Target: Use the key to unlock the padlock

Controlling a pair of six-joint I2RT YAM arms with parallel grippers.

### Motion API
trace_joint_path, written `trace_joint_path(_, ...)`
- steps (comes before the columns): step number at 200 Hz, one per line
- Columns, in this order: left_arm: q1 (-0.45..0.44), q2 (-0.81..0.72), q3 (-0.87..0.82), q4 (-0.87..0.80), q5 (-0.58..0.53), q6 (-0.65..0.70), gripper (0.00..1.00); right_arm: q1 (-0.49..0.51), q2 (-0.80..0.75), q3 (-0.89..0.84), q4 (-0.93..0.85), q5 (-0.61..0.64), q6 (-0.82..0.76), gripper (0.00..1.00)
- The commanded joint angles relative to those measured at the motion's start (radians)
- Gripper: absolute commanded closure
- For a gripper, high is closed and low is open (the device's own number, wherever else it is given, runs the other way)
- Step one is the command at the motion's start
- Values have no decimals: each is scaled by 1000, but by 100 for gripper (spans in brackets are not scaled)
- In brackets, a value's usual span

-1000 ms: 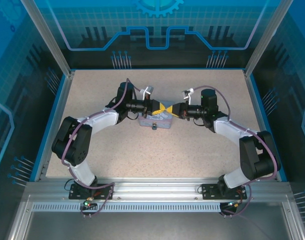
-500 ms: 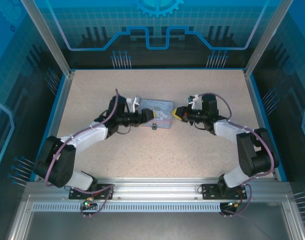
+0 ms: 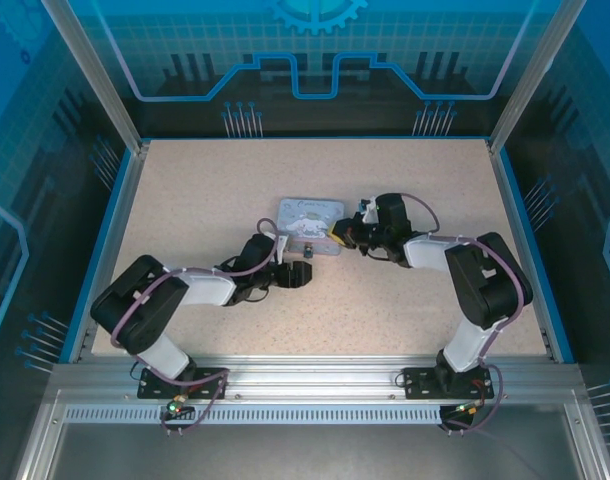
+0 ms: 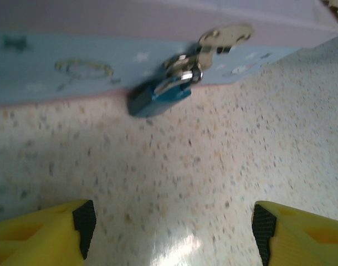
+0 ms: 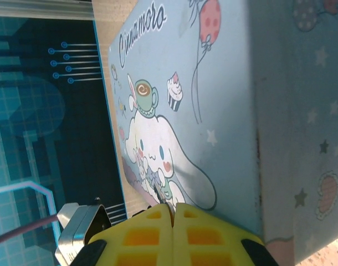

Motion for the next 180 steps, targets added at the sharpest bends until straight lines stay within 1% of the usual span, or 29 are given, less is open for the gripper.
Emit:
trace_joint_path(1,-8,77,10,155,-107,77,24,6,34,35,-14,51,7,100)
trace_joint_path(21,-10,135,25,215,-148,89,24,5,55,54,-27,56,7,100)
trace_joint_path(45,-13,205,64,254,-163,104,24,3,77,54,-35,57,6,100)
trace_joint_path(53,-14,226,74,271,-172,109,24,1,81,86,-36,53,4,100)
trace_joint_path(88,-29,312,167,254,-171,124,23,-7,103,94,-44,48,6,100)
trace_joint_path(103,-35,339,197,261,-145,114,23,-14,114,87,-34,39,12,100)
trace_joint_path(135,-37,373,214,345,-82,31,23,-36,130,71,-15,24,18,100)
trace_joint_path(174,-34,437,191,560,-34,-134,27,-64,148,66,17,-1,29,100)
trace_joint_path(180,-34,444,192,580,-33,-156,27,-70,153,42,20,-4,31,100)
